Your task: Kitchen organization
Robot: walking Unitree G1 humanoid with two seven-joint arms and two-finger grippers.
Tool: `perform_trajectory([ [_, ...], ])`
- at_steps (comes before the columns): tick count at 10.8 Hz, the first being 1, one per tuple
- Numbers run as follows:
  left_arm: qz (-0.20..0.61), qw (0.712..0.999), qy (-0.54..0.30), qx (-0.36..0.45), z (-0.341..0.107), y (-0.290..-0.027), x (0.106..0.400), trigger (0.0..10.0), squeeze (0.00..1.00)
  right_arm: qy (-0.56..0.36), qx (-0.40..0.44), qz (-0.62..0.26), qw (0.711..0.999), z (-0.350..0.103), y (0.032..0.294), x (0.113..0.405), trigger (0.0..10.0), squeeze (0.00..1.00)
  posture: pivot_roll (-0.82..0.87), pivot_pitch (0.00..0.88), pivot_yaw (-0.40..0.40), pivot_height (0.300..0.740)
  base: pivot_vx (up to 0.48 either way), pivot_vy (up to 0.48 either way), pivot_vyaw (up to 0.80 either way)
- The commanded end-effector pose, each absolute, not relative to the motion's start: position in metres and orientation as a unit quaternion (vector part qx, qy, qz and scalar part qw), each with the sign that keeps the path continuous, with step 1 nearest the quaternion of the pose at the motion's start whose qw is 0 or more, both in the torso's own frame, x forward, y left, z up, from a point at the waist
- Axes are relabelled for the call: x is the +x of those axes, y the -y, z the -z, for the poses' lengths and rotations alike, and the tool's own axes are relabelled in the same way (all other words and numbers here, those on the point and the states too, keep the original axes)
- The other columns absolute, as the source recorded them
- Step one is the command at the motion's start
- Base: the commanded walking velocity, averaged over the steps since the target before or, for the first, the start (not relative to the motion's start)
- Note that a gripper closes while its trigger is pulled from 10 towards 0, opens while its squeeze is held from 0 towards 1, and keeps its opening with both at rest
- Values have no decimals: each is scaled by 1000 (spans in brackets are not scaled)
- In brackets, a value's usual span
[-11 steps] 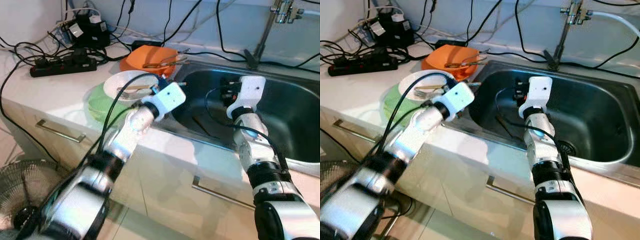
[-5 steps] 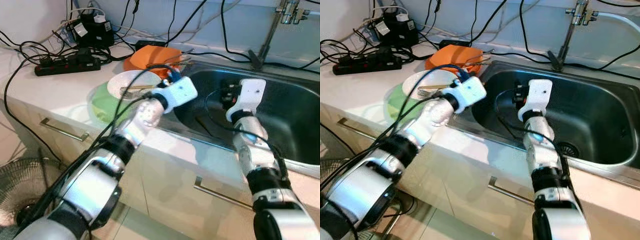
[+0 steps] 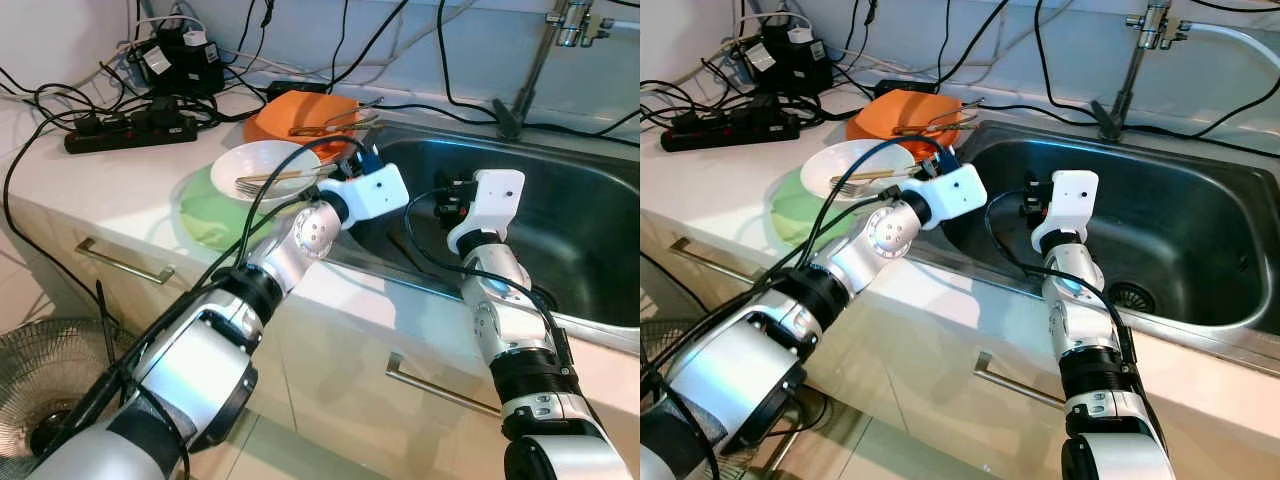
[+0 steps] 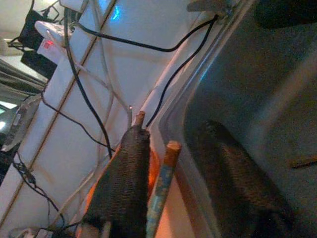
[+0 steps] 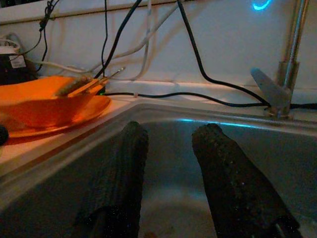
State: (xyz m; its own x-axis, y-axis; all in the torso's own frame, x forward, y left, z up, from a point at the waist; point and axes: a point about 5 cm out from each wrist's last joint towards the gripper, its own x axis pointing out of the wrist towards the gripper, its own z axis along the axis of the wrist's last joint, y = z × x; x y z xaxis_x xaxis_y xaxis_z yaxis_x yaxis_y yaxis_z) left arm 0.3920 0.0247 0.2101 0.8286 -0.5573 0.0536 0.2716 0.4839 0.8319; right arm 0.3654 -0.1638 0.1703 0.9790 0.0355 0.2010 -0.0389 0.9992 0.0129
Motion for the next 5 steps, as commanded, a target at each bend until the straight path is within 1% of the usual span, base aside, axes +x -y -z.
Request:
perform_trajectory([
  [1, 233, 847, 164, 449, -214, -28, 395, 0, 0, 103, 12, -20, 994, -172, 161, 364, 10000, 0, 86, 39, 74, 740, 0, 0, 0],
  [5, 217, 839, 165, 471, -218, -34, 399, 0, 0, 99, 15, -19, 995, -173, 160, 365, 10000, 0, 93, 34, 72, 740, 0, 0, 0],
])
